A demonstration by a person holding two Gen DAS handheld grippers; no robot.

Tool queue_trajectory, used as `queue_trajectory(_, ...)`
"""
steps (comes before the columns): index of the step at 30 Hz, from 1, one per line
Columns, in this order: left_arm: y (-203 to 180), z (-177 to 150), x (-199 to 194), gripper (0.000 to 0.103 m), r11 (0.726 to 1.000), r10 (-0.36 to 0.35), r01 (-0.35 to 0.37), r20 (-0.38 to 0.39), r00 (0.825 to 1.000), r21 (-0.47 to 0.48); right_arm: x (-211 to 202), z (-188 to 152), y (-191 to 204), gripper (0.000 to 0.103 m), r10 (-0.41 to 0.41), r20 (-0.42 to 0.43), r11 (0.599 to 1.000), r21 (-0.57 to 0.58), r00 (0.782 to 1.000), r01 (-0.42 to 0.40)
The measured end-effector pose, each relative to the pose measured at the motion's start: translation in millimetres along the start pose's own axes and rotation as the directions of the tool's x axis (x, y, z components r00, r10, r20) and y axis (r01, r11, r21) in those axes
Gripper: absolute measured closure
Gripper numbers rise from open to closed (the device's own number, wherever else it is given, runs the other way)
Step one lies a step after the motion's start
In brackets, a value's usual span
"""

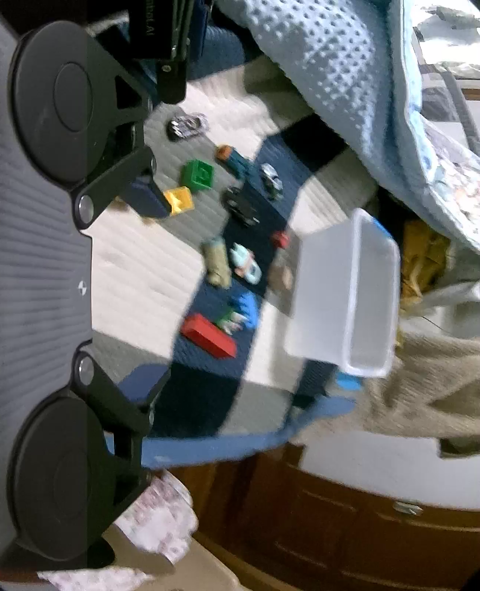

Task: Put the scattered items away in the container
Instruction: 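Grasp the wooden cube with the left tool while the right tool grasps the red long brick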

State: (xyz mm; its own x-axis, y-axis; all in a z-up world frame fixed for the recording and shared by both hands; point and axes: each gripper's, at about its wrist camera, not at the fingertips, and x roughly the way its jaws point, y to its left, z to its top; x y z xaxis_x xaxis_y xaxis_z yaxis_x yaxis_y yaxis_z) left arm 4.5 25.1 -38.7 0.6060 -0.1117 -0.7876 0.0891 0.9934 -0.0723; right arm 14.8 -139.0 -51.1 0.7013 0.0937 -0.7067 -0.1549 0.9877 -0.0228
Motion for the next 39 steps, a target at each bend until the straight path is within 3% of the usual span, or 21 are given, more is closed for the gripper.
queue_trajectory(1,-1.0,-1.3,3.4,0.066,1.000,-0.007,0.008,-0.016,1.000,0.015,1.4,-2.1,-2.2,0.025,0.019,-0.005,1.000,0.008,1.000,-0.019)
queue_trajectory(3,-1.6,-5.1,9.8,0.067,0.999,-0.021,0.022,-0.036,0.999,0.028,5.1,-7.0,-6.9,0.037,0.062,-0.013,0.998,0.021,0.998,-0.062)
queue_trajectory(6,-0.8,-9.2,23.8,0.067,0.997,-0.074,0.074,-0.079,0.994,0.001,13.7,-12.3,-12.1,0.046,0.102,-0.060,0.995,0.025,0.993,-0.101)
queue_trajectory(9,-7.7,-10.8,40.0,0.066,0.994,-0.107,0.106,-0.112,0.988,-0.015,18.6,-12.6,-18.8,0.047,0.138,-0.085,0.990,0.033,0.987,-0.136)
queue_trajectory(15,-29.3,-6.3,80.7,0.064,0.993,-0.114,0.105,-0.164,0.980,-0.061,33.6,-3.1,-39.8,0.046,0.073,-0.081,0.997,0.040,0.994,-0.070)
queue_trajectory(20,-30.9,-1.8,100.7,0.064,0.989,-0.097,0.078,-0.155,0.983,-0.127,43.9,5.6,-51.7,0.045,0.045,-0.059,0.998,0.044,0.997,-0.042)
queue_trajectory(28,-32.4,6.1,99.5,0.062,0.998,-0.001,-0.007,-0.146,0.989,-0.056,61.5,16.3,-52.2,0.045,0.039,-0.035,0.998,0.049,0.999,-0.037)
queue_trajectory(39,-48.5,7.2,112.9,0.061,0.997,0.024,-0.011,-0.158,0.987,0.078,70.2,13.9,-57.6,0.043,0.043,-0.045,0.996,0.083,0.998,-0.039)
